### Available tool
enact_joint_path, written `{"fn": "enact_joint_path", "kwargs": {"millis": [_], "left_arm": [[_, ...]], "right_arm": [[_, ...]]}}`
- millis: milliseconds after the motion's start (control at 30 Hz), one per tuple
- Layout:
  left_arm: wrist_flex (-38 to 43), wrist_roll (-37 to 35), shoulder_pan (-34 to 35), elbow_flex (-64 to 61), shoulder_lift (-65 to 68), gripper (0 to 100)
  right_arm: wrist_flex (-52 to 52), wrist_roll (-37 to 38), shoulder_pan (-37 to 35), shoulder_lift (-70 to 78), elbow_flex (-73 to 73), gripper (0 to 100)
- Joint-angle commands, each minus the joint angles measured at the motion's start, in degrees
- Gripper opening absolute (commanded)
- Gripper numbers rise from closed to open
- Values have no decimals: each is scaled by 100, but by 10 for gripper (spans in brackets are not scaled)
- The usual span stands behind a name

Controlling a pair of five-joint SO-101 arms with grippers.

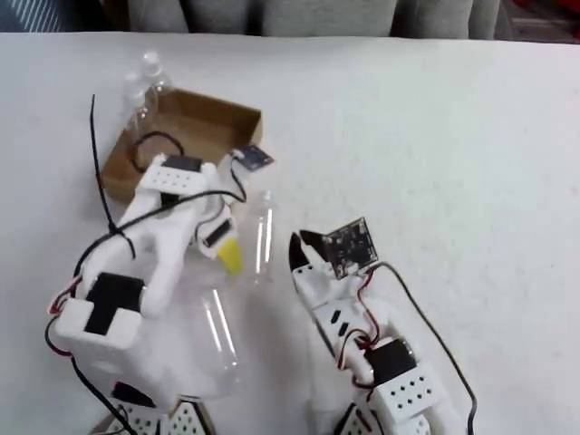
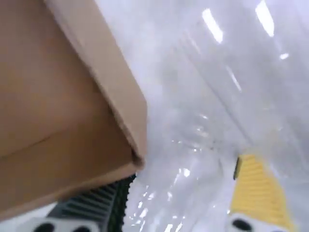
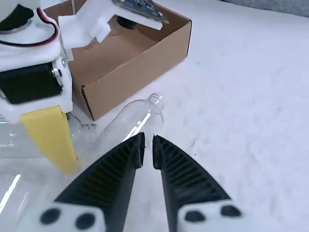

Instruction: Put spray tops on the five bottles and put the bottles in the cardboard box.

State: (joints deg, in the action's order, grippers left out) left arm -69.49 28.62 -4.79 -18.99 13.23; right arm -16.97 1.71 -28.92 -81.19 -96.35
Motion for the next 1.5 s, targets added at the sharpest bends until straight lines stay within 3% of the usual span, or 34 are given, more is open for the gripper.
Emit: {"fn": "enact_joint_path", "kwargs": {"millis": [0, 367, 967, 1267, 1467], "left_arm": [[211, -167, -356, -114, -40, 214], [246, -167, -426, -167, -48, 15], [-70, -167, -215, -79, -189, 20], [-1275, -167, 365, 105, -2141, 24], [-2180, -158, 1235, 97, -3284, 24]], "right_arm": [[22, 70, 13, -48, -53, 16], [22, 70, 13, -48, -53, 16], [22, 70, 4, -48, -53, 16], [22, 70, 4, -48, -53, 16], [4, 70, 4, -48, -53, 16]]}}
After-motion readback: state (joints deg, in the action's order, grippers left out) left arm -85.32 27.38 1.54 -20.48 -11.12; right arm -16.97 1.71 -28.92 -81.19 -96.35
